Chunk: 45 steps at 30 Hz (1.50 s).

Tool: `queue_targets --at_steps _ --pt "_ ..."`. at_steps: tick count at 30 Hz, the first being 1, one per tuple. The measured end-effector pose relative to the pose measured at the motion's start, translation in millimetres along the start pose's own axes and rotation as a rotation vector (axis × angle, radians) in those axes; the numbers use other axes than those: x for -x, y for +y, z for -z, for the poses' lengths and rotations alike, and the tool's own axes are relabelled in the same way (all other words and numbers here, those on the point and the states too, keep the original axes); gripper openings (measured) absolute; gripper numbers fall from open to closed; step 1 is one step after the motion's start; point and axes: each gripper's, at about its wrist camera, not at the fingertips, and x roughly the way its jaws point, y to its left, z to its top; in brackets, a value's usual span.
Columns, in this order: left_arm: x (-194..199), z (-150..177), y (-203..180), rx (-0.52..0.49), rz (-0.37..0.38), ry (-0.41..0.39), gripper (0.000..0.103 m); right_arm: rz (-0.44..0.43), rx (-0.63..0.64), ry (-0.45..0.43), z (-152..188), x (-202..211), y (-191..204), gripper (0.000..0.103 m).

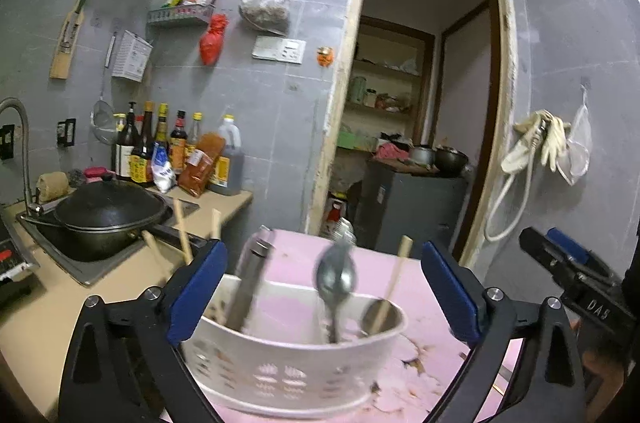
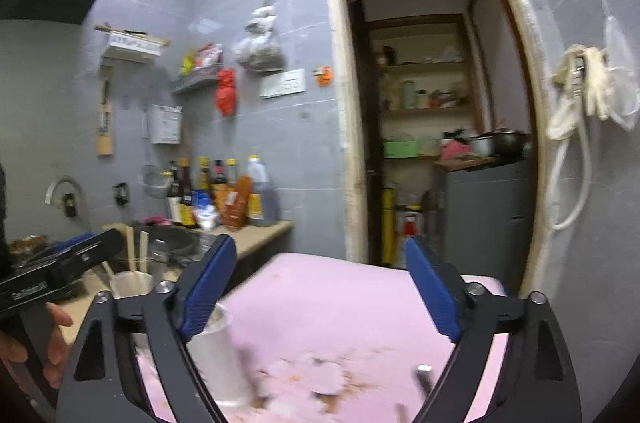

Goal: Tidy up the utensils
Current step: 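Lower both tools toward the steel knife and spoon on the table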

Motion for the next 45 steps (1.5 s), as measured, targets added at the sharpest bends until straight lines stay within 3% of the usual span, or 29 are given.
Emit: queue_targets --at_steps 2,11,21,27,33,39,45 --pt "-1.4 6.3 -11.2 -0.007 0.016 0.017 0.096 0.037 0.006 0.000 1.4 11.6 -13.8 0.103" --pt "-13.2 37.1 -67.6 -0.034 0.136 0.129 0.096 0.146 0.046 0.061 10.3 51.2 -72.5 0.103" --pt "-52.8 82.3 -116.2 -0.049 0.208 0.374 0.096 0.165 0.050 0.292 54.6 52.6 -127.4 0.103" --pt "-78.2 97.7 -124.7 -0.049 0.155 0.502 0.096 0.078 0.003 0.467 83.3 33.2 -142.8 0.079" --pt "-92.0 107.0 -117.6 -0.018 0.102 0.583 0.096 -0.035 0.013 0.624 110.3 8.1 -132.5 0.067" --pt "-98.9 111.1 -106.3 0.034 0.090 0.634 0.096 -0.097 0.061 0.709 124.2 -5.4 -119.5 0.055" --pt "-101.0 113.4 -109.6 0.045 0.128 0.680 0.095 -0.100 0.113 0.720 124.9 -7.8 -111.2 0.041"
